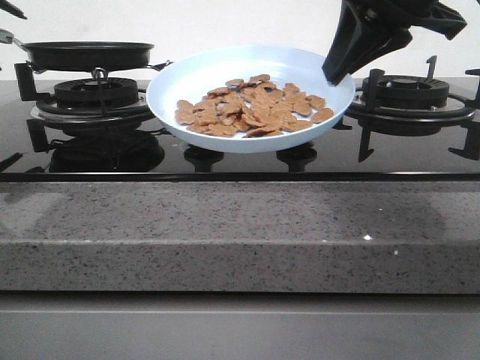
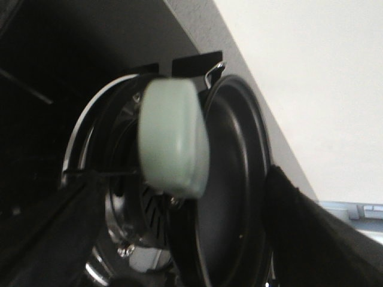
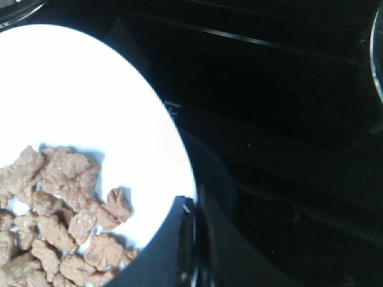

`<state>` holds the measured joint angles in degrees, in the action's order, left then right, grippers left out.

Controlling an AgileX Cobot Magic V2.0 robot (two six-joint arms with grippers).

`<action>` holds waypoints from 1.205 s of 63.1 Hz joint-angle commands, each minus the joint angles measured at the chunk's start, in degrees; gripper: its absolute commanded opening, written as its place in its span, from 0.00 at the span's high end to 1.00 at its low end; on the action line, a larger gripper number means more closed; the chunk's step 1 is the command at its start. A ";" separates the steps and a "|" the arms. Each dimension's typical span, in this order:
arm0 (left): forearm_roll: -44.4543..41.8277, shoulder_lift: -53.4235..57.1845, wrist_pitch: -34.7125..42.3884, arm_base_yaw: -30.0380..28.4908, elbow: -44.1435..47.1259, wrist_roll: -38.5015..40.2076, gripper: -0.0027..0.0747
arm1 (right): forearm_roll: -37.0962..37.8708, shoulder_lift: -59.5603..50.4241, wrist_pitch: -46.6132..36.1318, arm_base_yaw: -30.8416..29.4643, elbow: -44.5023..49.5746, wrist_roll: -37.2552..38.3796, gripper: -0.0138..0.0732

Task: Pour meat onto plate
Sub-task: 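Lower the empty pan back onto its burner with the left gripper, then release the pan handle and raise the left gripper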

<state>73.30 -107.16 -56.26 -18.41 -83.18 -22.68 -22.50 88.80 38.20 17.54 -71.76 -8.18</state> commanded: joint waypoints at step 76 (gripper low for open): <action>-19.66 26.62 -2.57 3.38 -0.86 0.53 0.44 | -0.98 -2.57 -2.59 0.06 -1.54 -0.43 0.91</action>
<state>52.64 -85.17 -61.43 -16.81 -83.05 -21.63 -22.50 88.80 38.20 17.54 -71.76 -8.18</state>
